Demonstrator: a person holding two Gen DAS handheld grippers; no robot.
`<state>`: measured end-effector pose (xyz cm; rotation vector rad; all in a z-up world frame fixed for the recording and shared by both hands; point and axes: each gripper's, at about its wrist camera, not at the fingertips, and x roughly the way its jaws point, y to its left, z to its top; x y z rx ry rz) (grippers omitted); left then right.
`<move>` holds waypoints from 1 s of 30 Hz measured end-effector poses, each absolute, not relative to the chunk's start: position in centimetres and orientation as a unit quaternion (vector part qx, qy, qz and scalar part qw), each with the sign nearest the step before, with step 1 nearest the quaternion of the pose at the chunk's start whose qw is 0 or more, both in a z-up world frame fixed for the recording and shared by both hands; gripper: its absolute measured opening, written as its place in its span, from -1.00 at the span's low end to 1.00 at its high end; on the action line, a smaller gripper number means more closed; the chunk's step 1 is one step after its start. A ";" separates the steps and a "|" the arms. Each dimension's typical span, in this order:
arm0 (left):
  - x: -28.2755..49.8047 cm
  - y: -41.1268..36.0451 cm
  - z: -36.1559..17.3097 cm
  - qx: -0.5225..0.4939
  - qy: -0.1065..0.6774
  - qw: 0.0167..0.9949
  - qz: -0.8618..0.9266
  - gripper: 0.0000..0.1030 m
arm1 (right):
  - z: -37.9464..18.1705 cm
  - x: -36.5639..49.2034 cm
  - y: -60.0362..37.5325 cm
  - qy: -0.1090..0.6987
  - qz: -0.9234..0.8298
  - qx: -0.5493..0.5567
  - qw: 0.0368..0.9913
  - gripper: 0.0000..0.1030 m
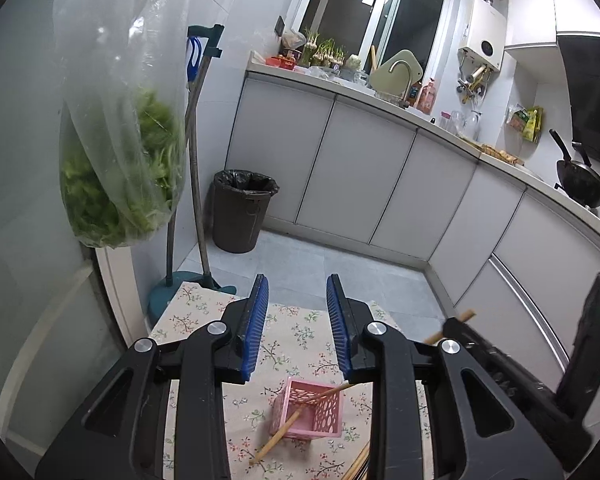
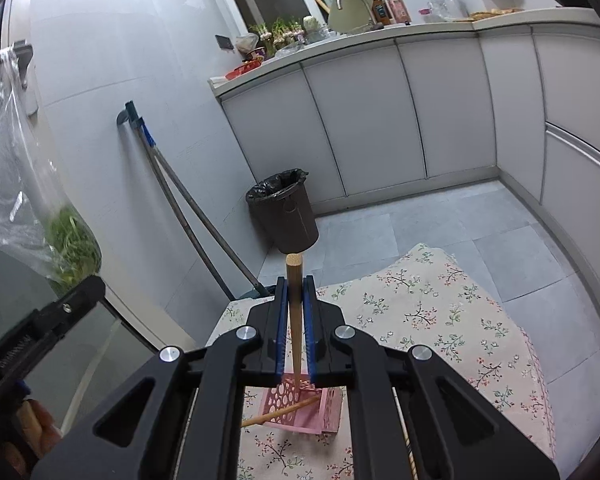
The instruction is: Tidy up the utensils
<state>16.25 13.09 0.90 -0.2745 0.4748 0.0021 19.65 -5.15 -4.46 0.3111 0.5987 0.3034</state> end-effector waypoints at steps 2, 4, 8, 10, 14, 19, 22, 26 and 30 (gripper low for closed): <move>15.8 13.1 1.2 -0.133 0.233 0.963 0.000 -0.37 | -4.9 19.8 -4.5 0.298 0.146 0.138 0.933 -0.51; 15.4 13.1 1.6 -0.127 0.230 0.965 -0.002 -0.33 | -4.9 19.5 -4.3 0.295 0.140 0.131 0.936 -0.24; 14.6 12.0 2.1 -0.111 0.227 0.968 -0.005 -0.08 | -4.0 18.2 -4.7 0.279 0.108 0.116 0.947 0.22; 14.3 11.3 2.1 -0.100 0.229 0.968 -0.006 0.08 | -3.5 17.3 -5.6 0.264 0.079 0.113 0.955 0.45; 13.2 9.5 1.4 -0.075 0.236 0.969 0.001 0.30 | -2.8 15.6 -7.3 0.255 0.023 0.092 0.962 0.66; 11.8 7.9 0.9 -0.060 0.236 0.970 0.001 0.52 | -2.9 13.8 -9.7 0.268 -0.022 0.092 0.959 0.80; 10.7 7.6 0.2 -0.063 0.234 0.970 0.007 0.71 | -3.2 12.7 -10.5 0.271 -0.041 0.074 0.959 0.83; 9.8 7.6 -1.2 -0.082 0.249 0.965 0.005 0.78 | -3.9 11.0 -11.0 0.267 -0.053 0.057 0.961 0.87; 9.2 7.0 -2.3 -0.074 0.263 0.962 0.001 0.86 | -4.5 9.6 -11.1 0.272 -0.050 0.044 0.960 0.87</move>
